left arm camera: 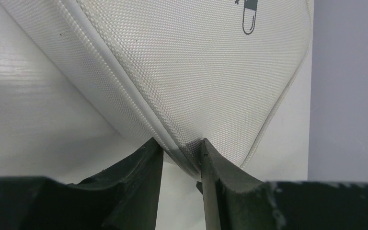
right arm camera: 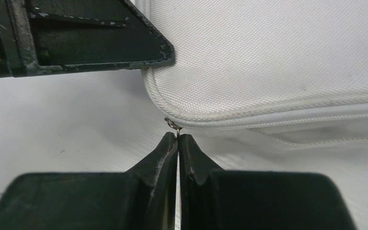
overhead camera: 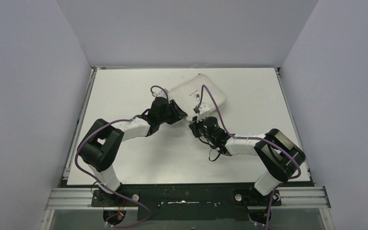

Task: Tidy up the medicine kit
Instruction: Zip the medicine box at the center of the board.

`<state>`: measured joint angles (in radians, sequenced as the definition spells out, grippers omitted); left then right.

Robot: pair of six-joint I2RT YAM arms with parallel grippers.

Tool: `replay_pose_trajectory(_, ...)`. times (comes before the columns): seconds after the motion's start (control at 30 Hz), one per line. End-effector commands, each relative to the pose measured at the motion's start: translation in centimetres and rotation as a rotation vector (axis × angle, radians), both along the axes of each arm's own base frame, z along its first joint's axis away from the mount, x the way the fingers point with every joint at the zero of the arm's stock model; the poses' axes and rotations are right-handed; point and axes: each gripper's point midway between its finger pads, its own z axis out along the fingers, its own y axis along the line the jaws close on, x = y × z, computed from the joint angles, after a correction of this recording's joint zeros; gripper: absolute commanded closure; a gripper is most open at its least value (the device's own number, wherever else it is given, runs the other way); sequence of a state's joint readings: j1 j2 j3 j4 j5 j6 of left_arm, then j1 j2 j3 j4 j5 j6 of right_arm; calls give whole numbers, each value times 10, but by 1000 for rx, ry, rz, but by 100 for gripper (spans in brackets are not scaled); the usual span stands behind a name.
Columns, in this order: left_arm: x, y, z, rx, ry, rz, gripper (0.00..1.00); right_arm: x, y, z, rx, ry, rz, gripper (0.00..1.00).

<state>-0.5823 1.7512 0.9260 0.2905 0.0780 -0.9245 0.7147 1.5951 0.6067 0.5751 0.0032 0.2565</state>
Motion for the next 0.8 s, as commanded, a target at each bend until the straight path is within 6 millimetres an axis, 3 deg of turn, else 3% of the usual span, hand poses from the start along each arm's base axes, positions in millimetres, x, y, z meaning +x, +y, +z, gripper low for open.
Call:
replay_pose_trajectory(0.0, -1, 31, -37, 193, 33, 6, 70, 13, -44, 3, -55, -33, -123, 100)
replay_pose_trajectory(0.3, 4, 54, -45, 268, 19, 28, 72, 18, -78, 5, -94, -44, -180, 100)
replay_pose_trajectory(0.77, 4, 65, -57, 330, 32, 11, 73, 76, -136, 12, -50, -45, -293, 100)
